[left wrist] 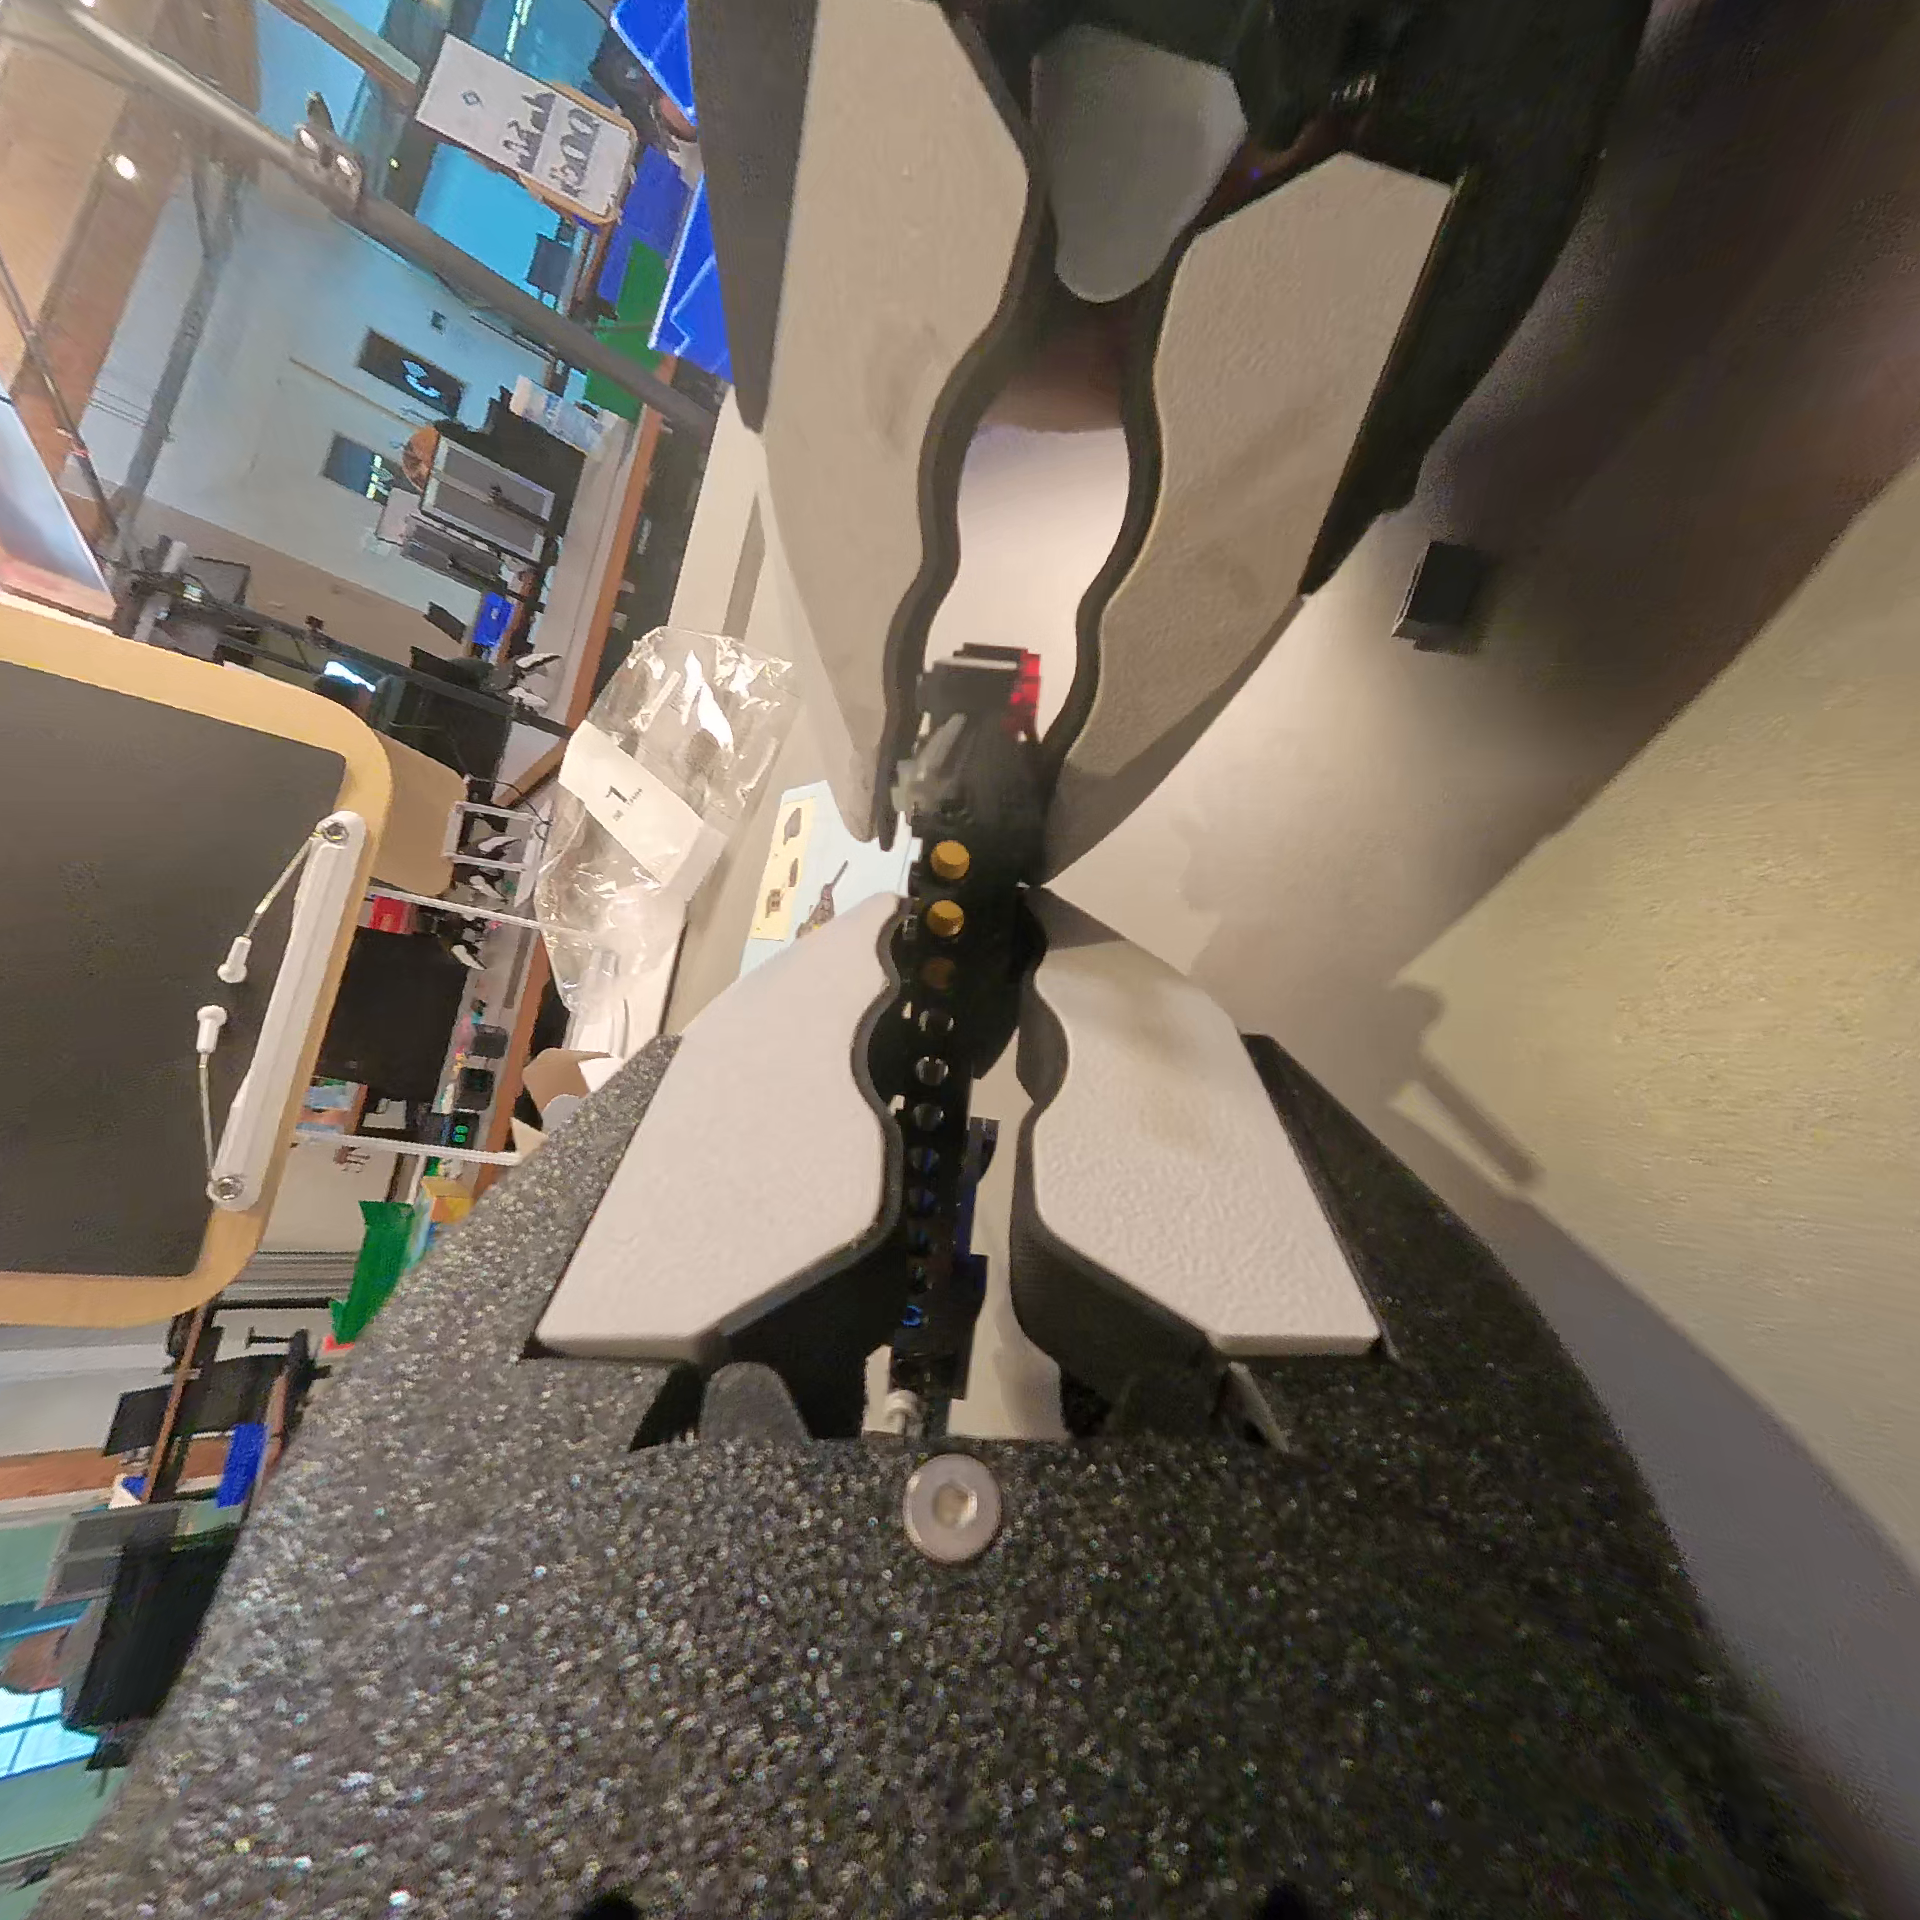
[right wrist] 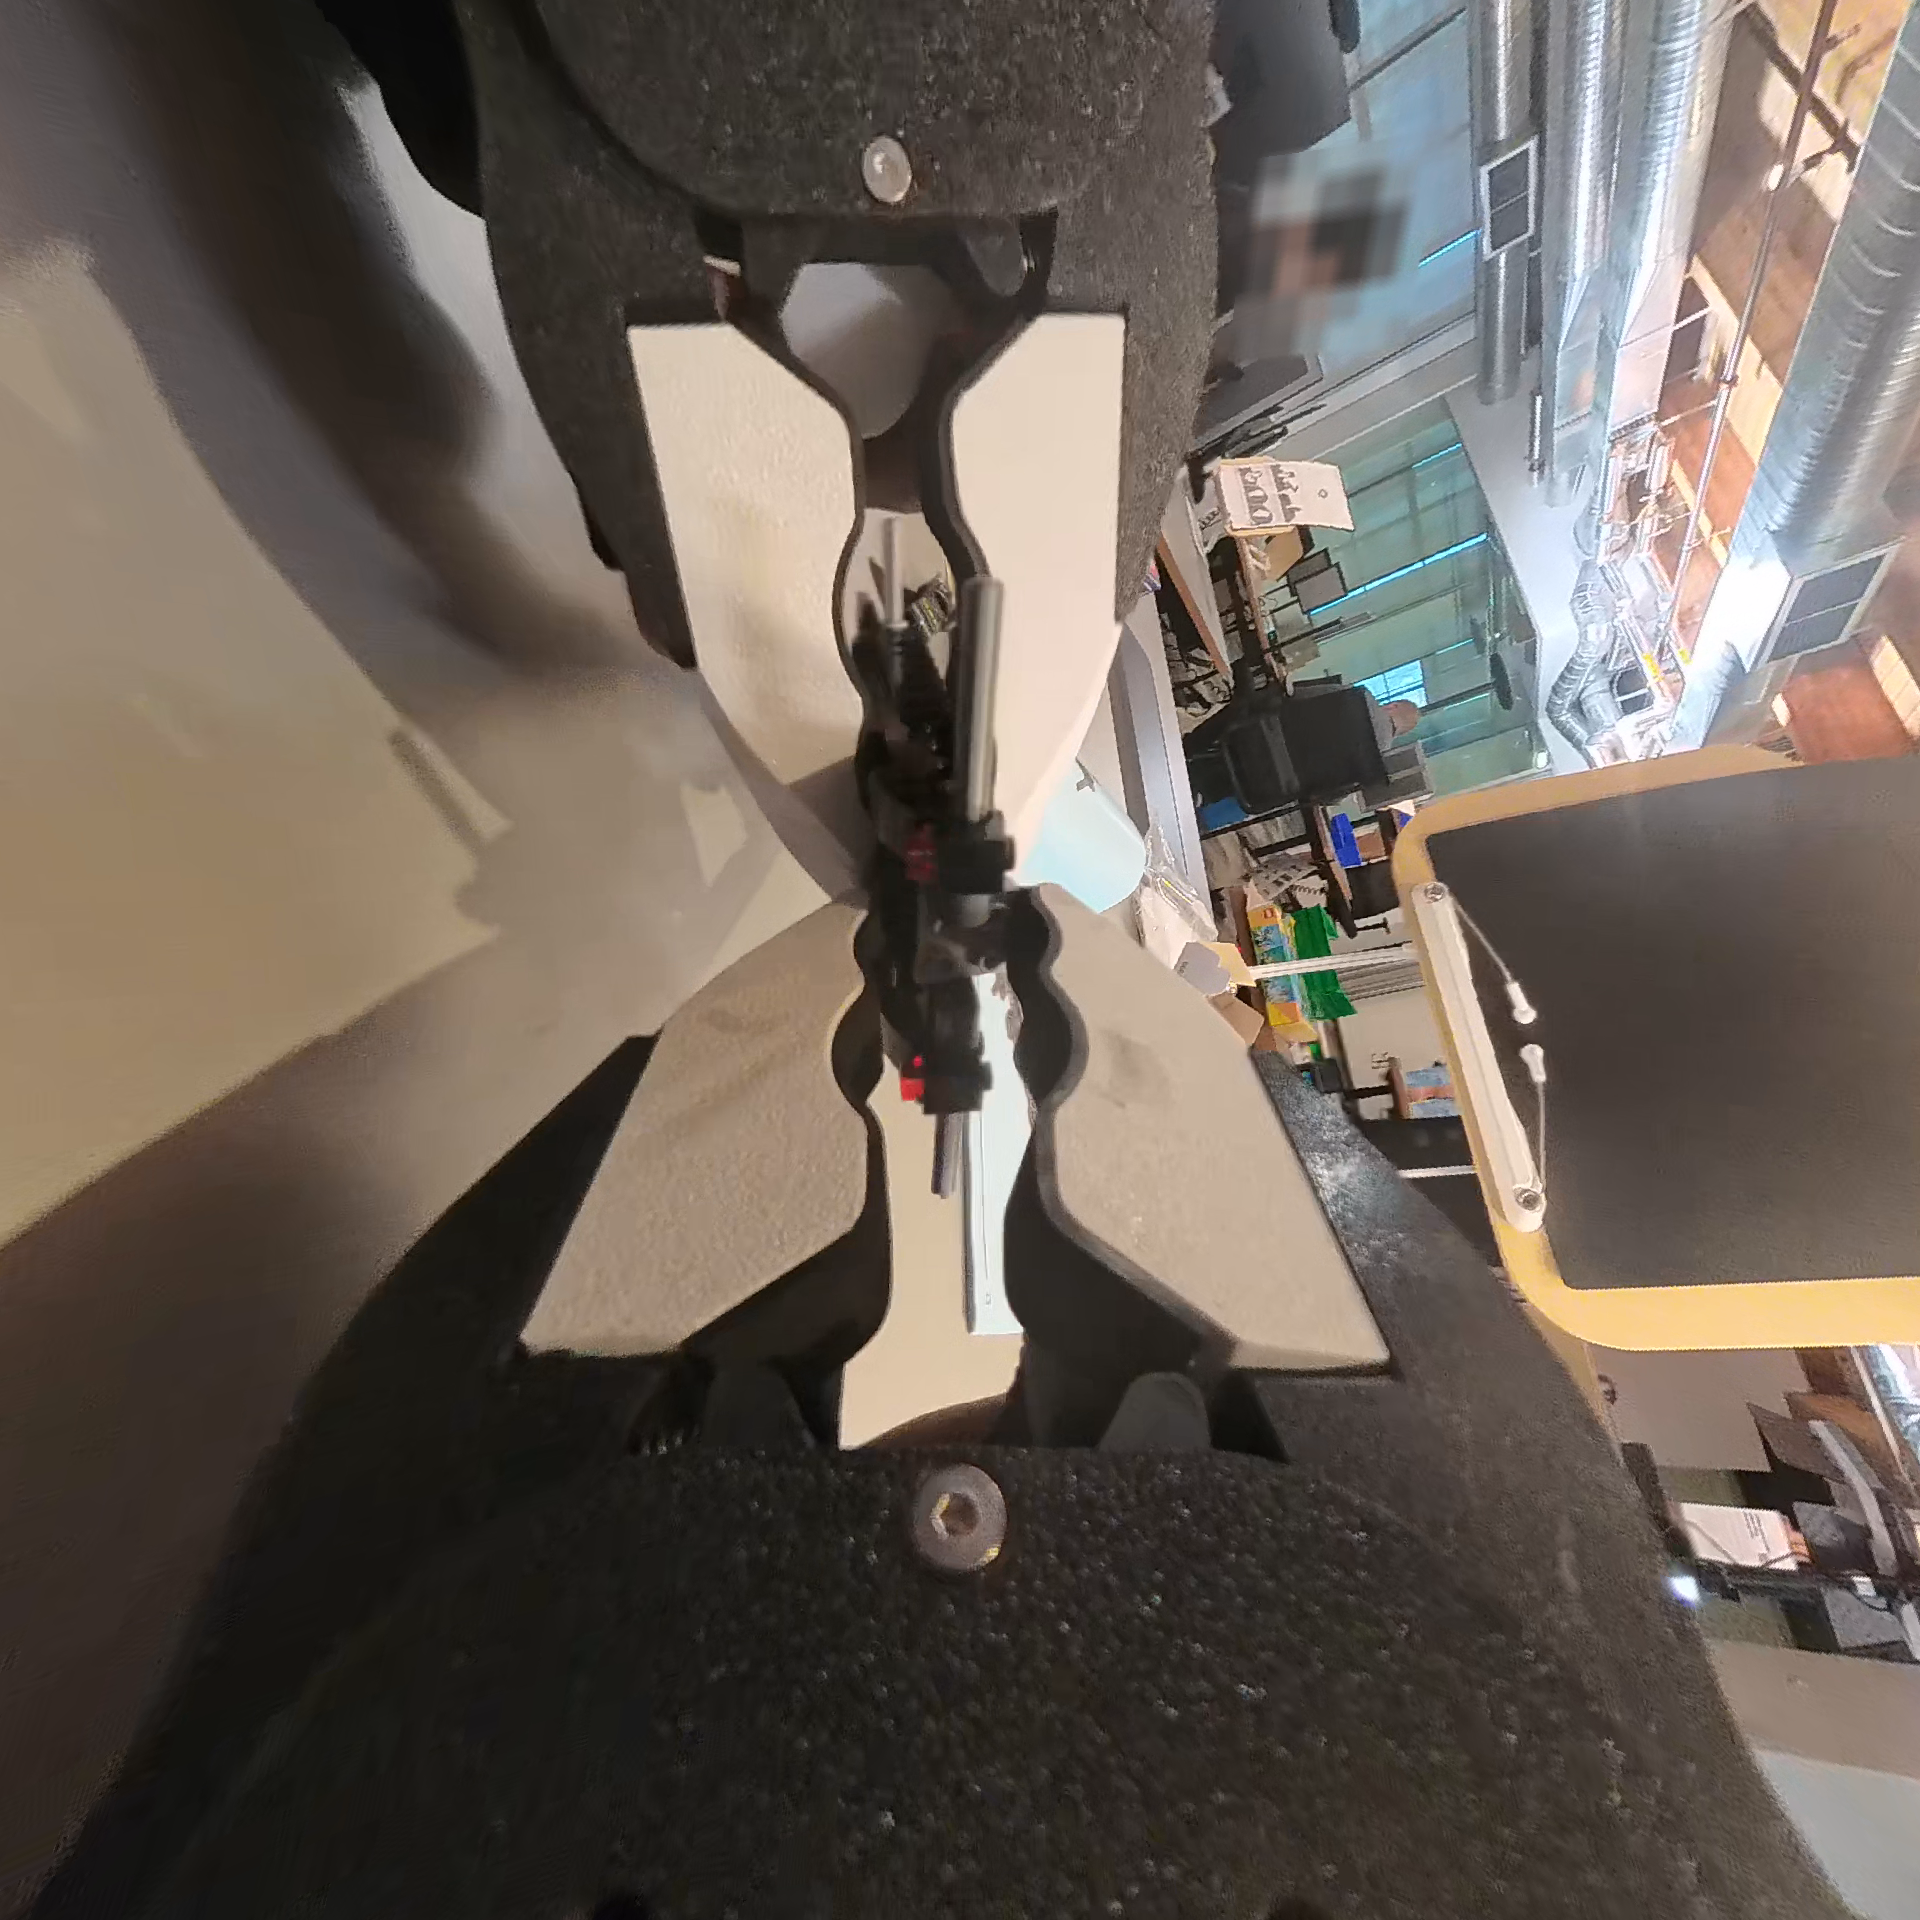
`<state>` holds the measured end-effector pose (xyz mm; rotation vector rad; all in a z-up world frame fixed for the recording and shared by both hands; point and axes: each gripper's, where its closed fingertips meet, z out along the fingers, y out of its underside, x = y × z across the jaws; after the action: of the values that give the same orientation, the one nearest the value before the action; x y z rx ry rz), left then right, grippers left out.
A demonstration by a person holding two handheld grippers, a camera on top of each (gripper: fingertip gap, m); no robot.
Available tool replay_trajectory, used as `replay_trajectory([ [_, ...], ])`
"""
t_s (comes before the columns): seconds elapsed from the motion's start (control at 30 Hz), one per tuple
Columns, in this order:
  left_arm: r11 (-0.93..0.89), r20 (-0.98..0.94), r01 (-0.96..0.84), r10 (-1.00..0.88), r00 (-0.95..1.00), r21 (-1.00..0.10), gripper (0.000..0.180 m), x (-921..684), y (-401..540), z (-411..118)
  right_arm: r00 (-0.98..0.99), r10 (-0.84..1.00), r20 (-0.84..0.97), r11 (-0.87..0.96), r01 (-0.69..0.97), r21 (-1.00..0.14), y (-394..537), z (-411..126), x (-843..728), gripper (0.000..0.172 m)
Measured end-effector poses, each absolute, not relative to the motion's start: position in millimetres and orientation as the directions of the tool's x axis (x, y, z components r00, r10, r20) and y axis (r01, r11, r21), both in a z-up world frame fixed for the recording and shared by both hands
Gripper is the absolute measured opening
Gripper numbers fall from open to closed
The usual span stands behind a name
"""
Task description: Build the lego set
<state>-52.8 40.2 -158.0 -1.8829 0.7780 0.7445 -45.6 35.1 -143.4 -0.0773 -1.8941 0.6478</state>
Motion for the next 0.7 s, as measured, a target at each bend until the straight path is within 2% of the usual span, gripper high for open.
replay_trajectory([
  [0.13,-0.363,-0.768,-0.774,-0.201,0.608,-0.518,0.016,-52.4,40.4,-155.5,-0.420,0.339,0.842,0.856,-0.234,-0.461,35.1,-141.8,-45.1,0.021],
  [0.53,-0.365,-0.708,-0.720,-0.195,0.679,-0.590,0.017,-56.8,40.3,-158.4,-0.398,0.361,0.843,0.867,-0.191,-0.461,35.0,-142.1,-49.0,0.023],
  [0.7,-0.356,-0.724,-0.734,-0.191,0.663,-0.578,0.016,-56.4,40.9,-157.9,-0.367,0.342,0.865,0.878,-0.204,-0.433,35.6,-141.0,-48.1,0.023],
])
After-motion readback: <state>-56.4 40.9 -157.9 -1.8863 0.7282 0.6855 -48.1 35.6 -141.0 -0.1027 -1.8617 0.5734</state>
